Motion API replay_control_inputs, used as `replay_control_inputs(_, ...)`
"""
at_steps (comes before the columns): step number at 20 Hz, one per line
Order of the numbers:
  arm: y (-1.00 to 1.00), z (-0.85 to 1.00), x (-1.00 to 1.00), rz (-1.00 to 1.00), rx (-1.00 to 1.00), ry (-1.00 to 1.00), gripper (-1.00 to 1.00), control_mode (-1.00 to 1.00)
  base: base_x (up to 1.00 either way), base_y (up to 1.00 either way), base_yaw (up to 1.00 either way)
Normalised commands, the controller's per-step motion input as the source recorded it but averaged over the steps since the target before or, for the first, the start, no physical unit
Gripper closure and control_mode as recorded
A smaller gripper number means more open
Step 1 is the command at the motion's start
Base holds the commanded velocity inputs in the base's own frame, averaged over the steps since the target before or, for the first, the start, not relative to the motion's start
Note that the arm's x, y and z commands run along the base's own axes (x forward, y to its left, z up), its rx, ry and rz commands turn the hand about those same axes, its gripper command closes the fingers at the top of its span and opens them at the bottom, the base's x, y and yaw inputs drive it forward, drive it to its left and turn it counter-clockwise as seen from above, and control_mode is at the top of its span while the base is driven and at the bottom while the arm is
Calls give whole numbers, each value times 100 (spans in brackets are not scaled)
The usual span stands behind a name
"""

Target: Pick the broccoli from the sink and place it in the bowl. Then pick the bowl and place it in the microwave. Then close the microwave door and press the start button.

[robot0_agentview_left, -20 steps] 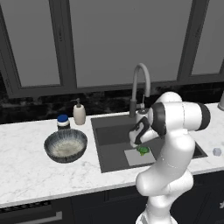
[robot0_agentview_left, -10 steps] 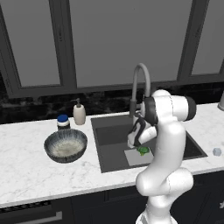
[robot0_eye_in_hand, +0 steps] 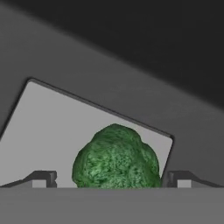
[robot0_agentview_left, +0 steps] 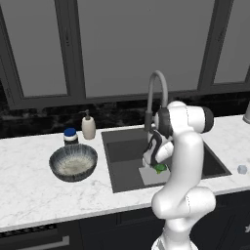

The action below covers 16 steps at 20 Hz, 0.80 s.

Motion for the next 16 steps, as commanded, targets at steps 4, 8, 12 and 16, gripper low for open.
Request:
replay_control_inputs(4,0,-28,0,0,-2,0,-100,-100,0,0,0)
replay_control_inputs(8,0,-22,0,0,-1,0,-100,-100,0,0,0)
replay_control_inputs(12,0,-21,0,0,0,0,-100,-100,0,0,0)
replay_control_inputs(16,-5,-21,4,0,0,0,-100,-100,0,0,0)
